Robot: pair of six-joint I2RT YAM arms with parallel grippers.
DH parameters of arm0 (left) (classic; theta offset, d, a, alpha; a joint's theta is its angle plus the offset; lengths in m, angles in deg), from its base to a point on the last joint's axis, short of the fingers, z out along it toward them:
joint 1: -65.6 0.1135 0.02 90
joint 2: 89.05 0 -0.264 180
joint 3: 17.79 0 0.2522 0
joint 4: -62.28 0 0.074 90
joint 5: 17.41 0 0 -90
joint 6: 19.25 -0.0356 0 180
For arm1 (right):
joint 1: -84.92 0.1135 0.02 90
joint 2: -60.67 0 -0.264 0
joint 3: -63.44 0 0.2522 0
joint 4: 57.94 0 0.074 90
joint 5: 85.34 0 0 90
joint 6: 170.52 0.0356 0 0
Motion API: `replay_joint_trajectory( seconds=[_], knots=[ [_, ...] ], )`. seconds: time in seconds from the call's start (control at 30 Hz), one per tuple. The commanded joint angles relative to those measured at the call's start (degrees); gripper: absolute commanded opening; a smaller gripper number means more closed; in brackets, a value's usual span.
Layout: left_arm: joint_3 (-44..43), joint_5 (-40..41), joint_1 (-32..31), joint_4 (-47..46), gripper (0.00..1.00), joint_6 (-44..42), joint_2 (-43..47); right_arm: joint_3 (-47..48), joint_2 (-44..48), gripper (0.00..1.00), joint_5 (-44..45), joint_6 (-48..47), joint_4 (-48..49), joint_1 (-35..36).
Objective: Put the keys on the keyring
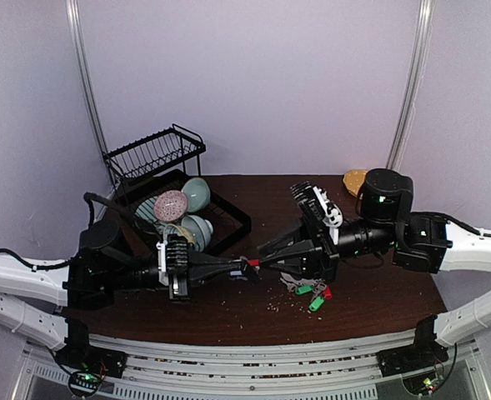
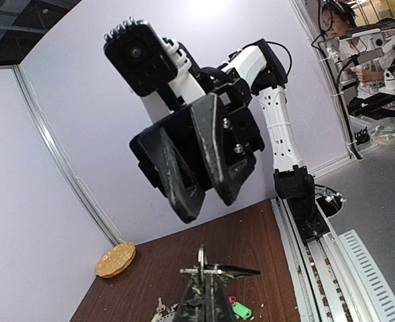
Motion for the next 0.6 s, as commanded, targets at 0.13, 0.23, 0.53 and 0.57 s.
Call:
replay_joint_trajectory(
  seconds=[0.13, 0.23, 0.53, 0.57],
  knots=[
    [-1.75, -0.42, -0.19, -3.93, 0.0, -0.32, -1.45, 1.07, -1.54, 0.18, 2.45, -1.56, 5.01, 3.2],
    [-1.71, -0.79, -0.19, -3.99, 0.0, -0.07, -1.52, 1.28, -2.41, 0.18, 3.05, -1.75, 4.75, 3.33],
    [-1.49, -2.27, -0.27, -3.65, 0.0, -0.02, -1.34, 0.6, -2.57, 0.24, 7.27, -3.06, 3.43, 3.33],
    [-1.43, -2.24, -0.27, -3.72, 0.0, -0.09, -1.31, 0.55, -2.54, 0.24, 7.62, -3.11, 3.51, 3.34]
  ],
)
